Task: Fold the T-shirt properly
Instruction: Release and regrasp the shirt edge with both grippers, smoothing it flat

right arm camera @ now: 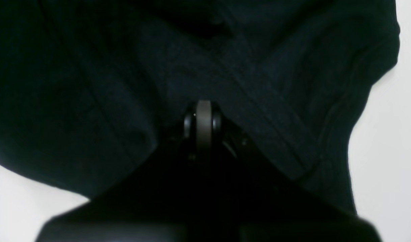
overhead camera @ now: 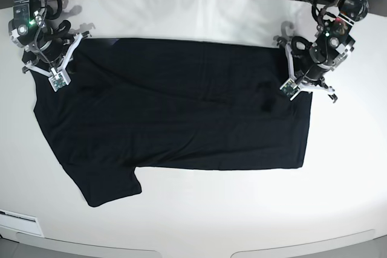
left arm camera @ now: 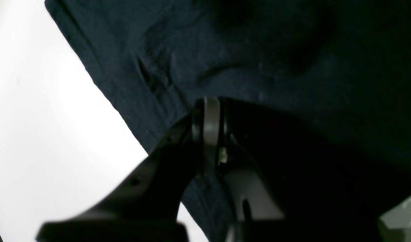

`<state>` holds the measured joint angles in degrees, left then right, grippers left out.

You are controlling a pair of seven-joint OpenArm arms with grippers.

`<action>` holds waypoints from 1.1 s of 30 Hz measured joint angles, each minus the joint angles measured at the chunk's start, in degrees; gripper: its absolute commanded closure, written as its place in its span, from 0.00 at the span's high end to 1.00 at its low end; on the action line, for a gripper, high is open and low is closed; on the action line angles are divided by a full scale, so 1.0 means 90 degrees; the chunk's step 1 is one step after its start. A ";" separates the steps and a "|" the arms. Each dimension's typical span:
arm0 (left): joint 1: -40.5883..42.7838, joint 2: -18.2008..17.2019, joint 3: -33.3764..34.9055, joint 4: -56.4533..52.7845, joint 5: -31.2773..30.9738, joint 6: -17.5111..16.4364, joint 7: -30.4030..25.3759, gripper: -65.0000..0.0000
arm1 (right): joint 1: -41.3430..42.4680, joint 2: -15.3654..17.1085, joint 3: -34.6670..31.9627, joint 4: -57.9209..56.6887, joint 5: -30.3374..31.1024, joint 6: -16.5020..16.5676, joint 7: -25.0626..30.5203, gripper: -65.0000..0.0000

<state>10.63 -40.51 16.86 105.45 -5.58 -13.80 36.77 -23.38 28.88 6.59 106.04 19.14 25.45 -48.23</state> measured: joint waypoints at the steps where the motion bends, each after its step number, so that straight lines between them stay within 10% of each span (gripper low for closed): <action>1: 0.0087 -0.0005 0.0000 0.0126 0.0002 -0.0005 0.0114 0.00 | -0.0061 0.0002 0.0012 0.0075 -0.0012 -0.0036 -0.0143 0.00; 15: 0.1273 -0.0799 0.0010 0.1144 0.0036 0.0041 0.0357 0.00 | -0.1953 0.0092 0.0029 0.1564 -0.1008 -0.0330 -0.0619 0.00; 29: 0.1715 -0.0821 0.0000 0.1479 0.0219 0.0476 0.0998 0.00 | -0.1928 0.0095 0.0070 0.1841 -0.1149 -0.0634 -0.0634 0.00; 33: 0.1797 -0.0821 0.0051 0.1994 0.0772 0.0673 0.1489 0.00 | -0.1863 0.0100 0.0073 0.2516 -0.1151 -0.0908 -0.0680 0.19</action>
<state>26.81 -47.90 17.32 123.39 1.37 -7.75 50.17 -40.14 29.78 7.25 128.68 8.78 17.28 -54.35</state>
